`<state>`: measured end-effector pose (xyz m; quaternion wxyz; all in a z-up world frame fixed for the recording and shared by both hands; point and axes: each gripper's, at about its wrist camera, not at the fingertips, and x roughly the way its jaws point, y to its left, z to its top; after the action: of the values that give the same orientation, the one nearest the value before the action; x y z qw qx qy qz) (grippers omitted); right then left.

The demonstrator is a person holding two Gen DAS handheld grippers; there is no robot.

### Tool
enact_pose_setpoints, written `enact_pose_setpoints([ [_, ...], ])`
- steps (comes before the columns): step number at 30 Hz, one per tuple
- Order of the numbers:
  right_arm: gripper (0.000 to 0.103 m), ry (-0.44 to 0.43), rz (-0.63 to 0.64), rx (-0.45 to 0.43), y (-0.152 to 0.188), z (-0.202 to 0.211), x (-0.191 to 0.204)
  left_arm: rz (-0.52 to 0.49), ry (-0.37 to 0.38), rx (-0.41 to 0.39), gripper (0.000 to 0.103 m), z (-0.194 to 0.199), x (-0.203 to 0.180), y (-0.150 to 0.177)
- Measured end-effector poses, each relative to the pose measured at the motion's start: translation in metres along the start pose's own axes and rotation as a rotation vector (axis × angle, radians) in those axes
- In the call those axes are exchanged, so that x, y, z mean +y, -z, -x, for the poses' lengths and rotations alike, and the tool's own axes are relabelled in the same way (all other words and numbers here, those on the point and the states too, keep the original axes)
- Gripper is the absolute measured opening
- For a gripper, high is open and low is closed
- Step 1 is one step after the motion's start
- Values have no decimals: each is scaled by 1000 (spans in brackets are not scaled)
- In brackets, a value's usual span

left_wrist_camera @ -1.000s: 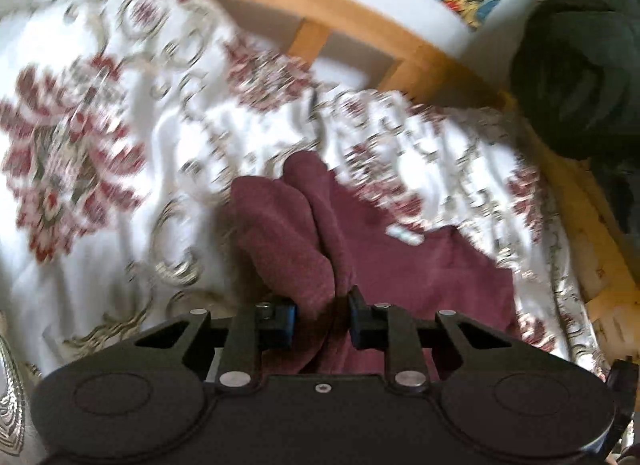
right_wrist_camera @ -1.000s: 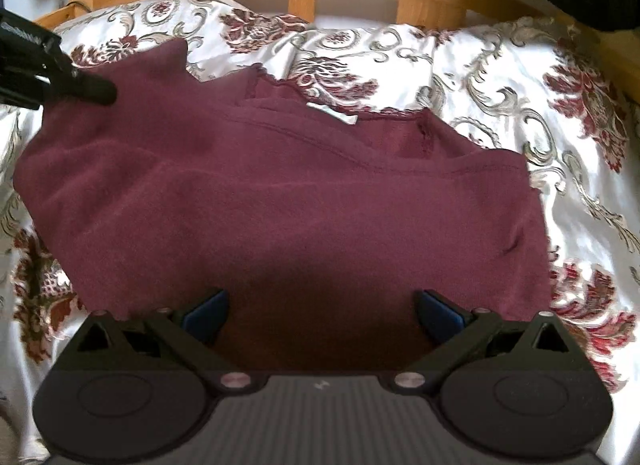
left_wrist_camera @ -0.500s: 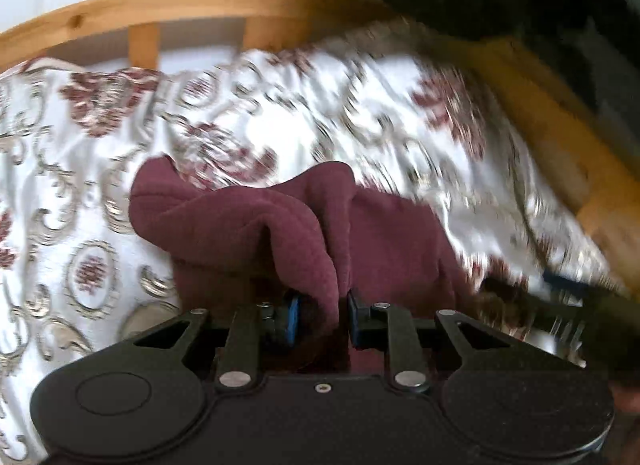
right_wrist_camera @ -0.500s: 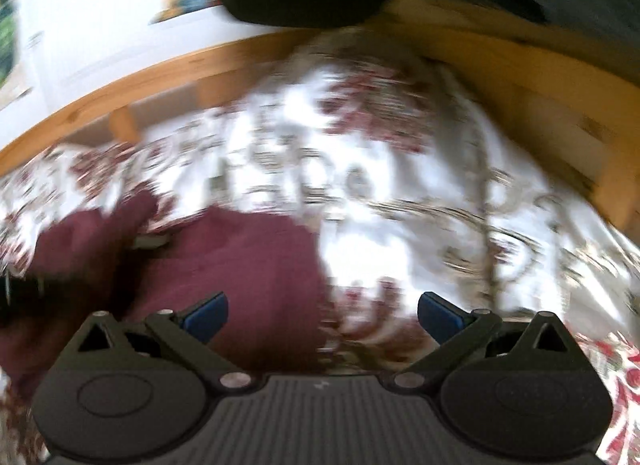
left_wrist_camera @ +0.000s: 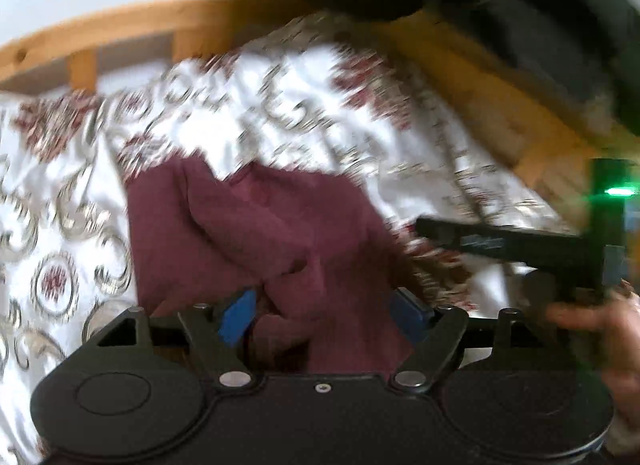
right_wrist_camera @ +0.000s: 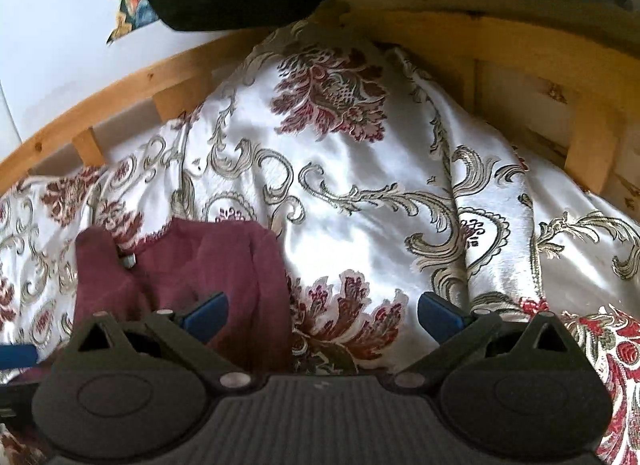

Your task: Fold small clothes

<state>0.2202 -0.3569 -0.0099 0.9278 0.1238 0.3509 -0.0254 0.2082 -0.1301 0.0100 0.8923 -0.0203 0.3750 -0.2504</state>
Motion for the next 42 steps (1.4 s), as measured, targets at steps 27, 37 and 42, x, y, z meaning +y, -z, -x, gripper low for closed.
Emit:
enact_pose_setpoints([
  [27,103,-490,-104,84,19,-37,58,-287,-105,-87,100,16,39,81],
  [37,103,-533,-201,180,16,-72,70,-190,-79,-32,88,14,45,74],
  [42,86,-486,-127,154,18,-70,77,-254,-88,-63,67,17,37,78],
])
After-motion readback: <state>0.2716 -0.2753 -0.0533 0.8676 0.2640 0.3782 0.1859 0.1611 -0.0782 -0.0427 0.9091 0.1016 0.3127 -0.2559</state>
